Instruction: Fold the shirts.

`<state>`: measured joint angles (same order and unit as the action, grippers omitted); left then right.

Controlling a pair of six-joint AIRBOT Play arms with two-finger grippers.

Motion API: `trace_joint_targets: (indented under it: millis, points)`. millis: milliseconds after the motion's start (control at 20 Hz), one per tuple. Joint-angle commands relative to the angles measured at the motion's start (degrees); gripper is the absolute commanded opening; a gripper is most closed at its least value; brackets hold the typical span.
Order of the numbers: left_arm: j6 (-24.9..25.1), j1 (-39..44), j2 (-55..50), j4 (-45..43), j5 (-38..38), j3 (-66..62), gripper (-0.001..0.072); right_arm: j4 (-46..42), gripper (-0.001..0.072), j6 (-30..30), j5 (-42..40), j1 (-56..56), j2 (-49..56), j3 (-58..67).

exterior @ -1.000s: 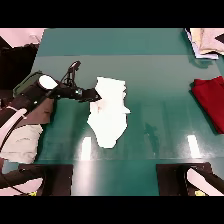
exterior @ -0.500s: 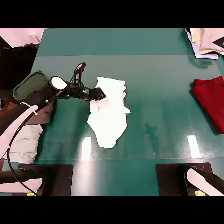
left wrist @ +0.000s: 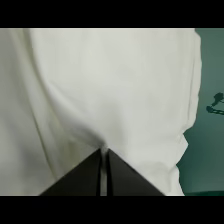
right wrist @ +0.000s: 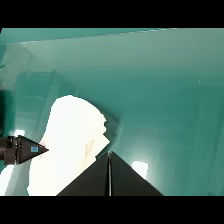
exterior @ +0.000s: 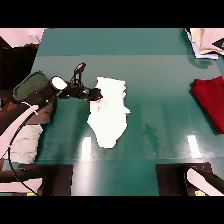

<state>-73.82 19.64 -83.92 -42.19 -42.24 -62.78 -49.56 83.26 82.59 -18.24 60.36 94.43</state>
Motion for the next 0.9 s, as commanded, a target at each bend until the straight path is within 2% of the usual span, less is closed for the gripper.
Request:
trace_joint_targets:
  millis: [0,150,350,400,450,500,600,700,850]
  points:
    - [-0.26,0.02,-0.02,0.07,-0.15,-0.04,0.0025,0.0,0.0016,0.02,1.25,0.02,0.02,-0.04]
    - [-0.33,-0.96,0.31,0.72,-3.37,-2.75,0.0025,0.04,0.0016,0.02,2.03,0.04,-0.28,-1.29]
    - [1.46,-7.06,6.01,0.55,-7.45,-16.63,0.0025,0.04,0.002,-0.02,1.07,1.51,-3.58,-14.99]
    - [2.45,-8.55,7.58,0.44,-8.11,-20.11,0.0025,0.04,0.0123,-0.46,0.5,3.02,-4.48,-19.52]
    - [2.91,-9.77,9.16,0.02,-8.81,-23.54,0.0025,0.04,0.0411,-0.98,-0.61,4.92,-5.18,-24.3]
    - [3.78,-10.47,10.34,-0.42,-9.42,-26.25,0.0025,0.07,0.0554,-1.09,-2.49,7.82,-5.57,-29.55]
    - [3.82,-10.93,11.96,-2.86,-10.51,-30.4,0.0026,0.09,0.0553,-1.07,-8.26,15.02,-5.49,-39.04]
    - [3.8,-10.93,12.17,-4.46,-13.07,-33.27,0.0025,0.0,0.0552,-1.09,-17.38,23.45,-3.78,-46.56]
    - [3.76,-10.93,12.15,-5.86,-15.43,-33.81,0.0026,0.52,0.0552,-1.07,-28.06,34.91,3.02,-51.32]
